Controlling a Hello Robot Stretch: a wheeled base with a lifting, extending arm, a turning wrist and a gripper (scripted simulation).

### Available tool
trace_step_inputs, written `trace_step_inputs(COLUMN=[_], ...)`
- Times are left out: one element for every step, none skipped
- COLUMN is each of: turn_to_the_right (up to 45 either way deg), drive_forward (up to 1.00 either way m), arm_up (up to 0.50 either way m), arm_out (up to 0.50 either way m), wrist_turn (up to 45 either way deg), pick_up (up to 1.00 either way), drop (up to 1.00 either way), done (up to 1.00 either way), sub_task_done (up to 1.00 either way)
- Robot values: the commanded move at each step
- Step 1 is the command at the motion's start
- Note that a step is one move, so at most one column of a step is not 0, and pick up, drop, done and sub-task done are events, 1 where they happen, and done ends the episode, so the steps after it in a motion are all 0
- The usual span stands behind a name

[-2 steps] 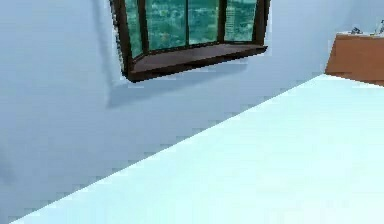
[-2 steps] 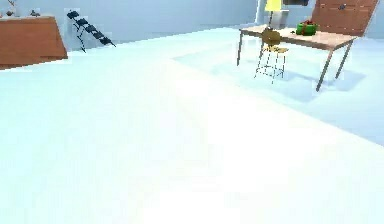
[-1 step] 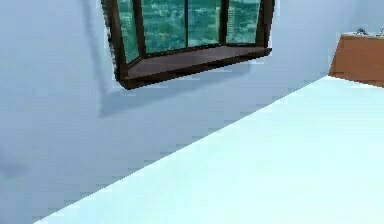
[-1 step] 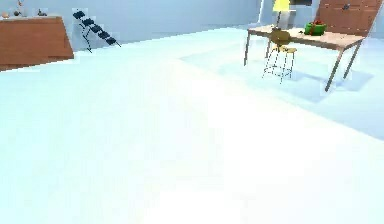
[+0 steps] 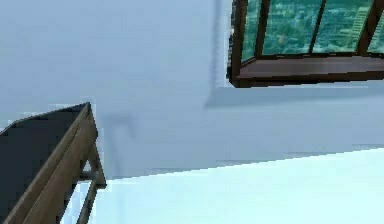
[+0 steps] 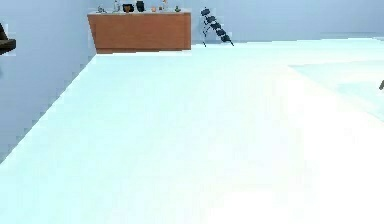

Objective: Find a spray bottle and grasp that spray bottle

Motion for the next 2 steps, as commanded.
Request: trace_step_inputs(turn_to_the_right=[0.0,-45.0], drive_forward=[0.2,0.0], arm_up=[0.0,0.0], arm_out=[0.0,0.0], wrist_turn=[0.0,0.0], pick_up=[0.0,0.0], drop=[0.0,0.0], done=[0.0,0.0], sub_task_done=[0.0,0.0])
